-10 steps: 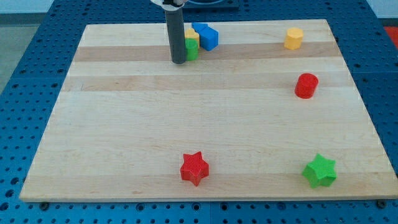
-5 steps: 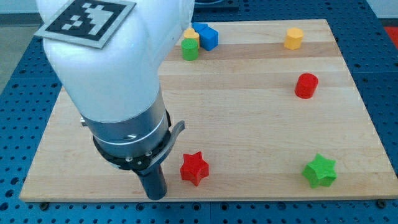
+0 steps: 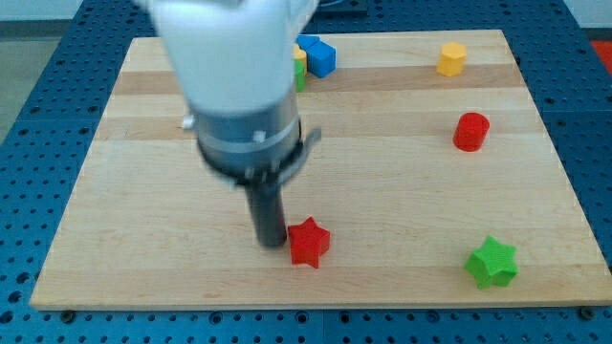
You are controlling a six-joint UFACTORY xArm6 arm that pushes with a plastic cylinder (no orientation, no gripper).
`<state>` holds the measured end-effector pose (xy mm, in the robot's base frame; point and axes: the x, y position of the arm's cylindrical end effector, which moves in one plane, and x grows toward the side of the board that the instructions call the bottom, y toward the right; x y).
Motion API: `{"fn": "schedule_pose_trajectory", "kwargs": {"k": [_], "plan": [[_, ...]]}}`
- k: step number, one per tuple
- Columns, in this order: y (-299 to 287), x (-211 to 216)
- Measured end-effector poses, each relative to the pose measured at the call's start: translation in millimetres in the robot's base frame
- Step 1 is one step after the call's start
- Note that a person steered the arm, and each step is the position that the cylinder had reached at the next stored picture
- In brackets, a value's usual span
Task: Push the red star diagonally to the bottom left of the red circle
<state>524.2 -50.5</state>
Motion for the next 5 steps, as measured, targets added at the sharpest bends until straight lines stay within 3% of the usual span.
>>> {"fn": "schedule_pose_trajectory", "kwargs": {"k": [1,2,3,4,5], "plan": [[4,-52],[4,-50],[-5,-20],[-41,64],[-45,94]]}}
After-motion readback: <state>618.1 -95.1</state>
